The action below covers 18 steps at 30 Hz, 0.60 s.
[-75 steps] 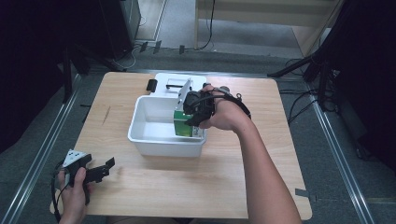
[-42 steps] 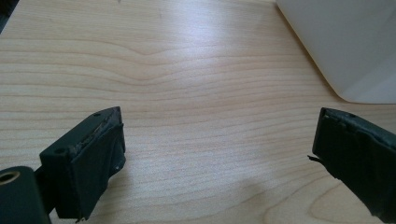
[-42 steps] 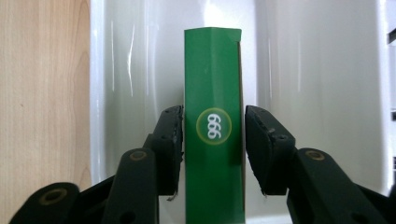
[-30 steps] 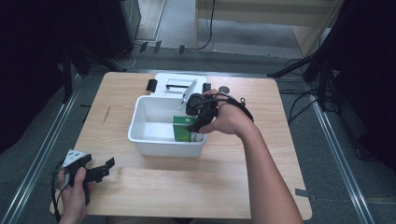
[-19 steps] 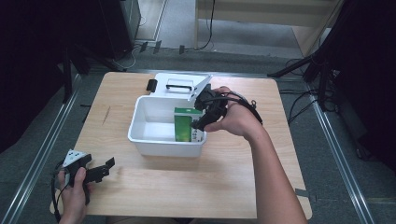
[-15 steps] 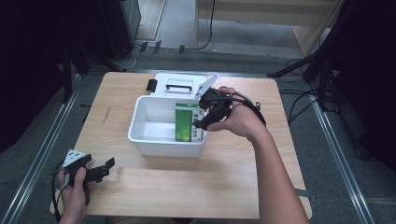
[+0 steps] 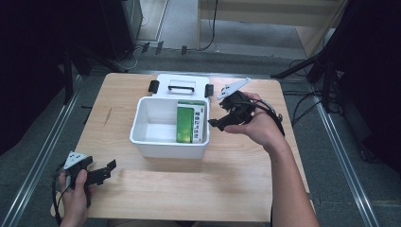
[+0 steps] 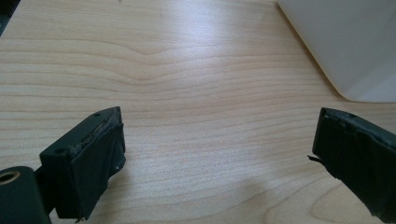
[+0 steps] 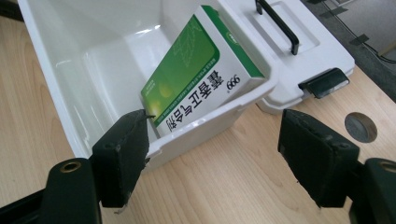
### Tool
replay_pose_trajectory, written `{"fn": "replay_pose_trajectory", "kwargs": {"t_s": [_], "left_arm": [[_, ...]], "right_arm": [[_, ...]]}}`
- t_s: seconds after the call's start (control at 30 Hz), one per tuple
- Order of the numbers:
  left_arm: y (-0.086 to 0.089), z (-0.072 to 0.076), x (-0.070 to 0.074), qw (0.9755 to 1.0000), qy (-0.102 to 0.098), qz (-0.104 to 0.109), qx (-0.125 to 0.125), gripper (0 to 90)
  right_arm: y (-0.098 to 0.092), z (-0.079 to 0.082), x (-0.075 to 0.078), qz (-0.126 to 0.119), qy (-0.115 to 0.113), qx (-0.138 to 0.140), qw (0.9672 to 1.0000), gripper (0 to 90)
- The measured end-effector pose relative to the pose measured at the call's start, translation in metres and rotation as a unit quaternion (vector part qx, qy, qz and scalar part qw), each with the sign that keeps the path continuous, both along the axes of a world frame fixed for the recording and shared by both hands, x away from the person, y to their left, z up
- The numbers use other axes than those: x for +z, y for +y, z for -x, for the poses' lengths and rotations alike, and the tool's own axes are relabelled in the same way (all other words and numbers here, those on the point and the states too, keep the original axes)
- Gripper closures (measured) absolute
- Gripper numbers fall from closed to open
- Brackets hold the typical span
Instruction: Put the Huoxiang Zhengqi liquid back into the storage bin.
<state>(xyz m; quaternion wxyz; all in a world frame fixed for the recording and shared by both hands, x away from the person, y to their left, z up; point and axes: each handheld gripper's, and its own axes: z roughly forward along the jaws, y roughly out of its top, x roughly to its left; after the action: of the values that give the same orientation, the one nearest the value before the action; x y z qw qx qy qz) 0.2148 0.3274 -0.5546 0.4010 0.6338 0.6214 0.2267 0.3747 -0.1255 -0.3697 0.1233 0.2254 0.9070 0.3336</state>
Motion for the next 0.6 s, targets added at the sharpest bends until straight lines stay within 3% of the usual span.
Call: {"fn": "replay_pose_trajectory", "kwargs": {"t_s": [0.23,0.6], "left_arm": [[0.000,0.000,0.000,1.0000,0.001,-0.001,0.000,3.5],[0.000,0.000,0.000,1.0000,0.002,-0.001,0.000,3.5]], "right_arm": [[-0.021,0.005,-0.008,-0.031,-0.006,-0.036,0.9988,25.3],[-0.050,0.012,-0.030,-0.057,-0.007,-0.091,0.9942,25.5]]}}
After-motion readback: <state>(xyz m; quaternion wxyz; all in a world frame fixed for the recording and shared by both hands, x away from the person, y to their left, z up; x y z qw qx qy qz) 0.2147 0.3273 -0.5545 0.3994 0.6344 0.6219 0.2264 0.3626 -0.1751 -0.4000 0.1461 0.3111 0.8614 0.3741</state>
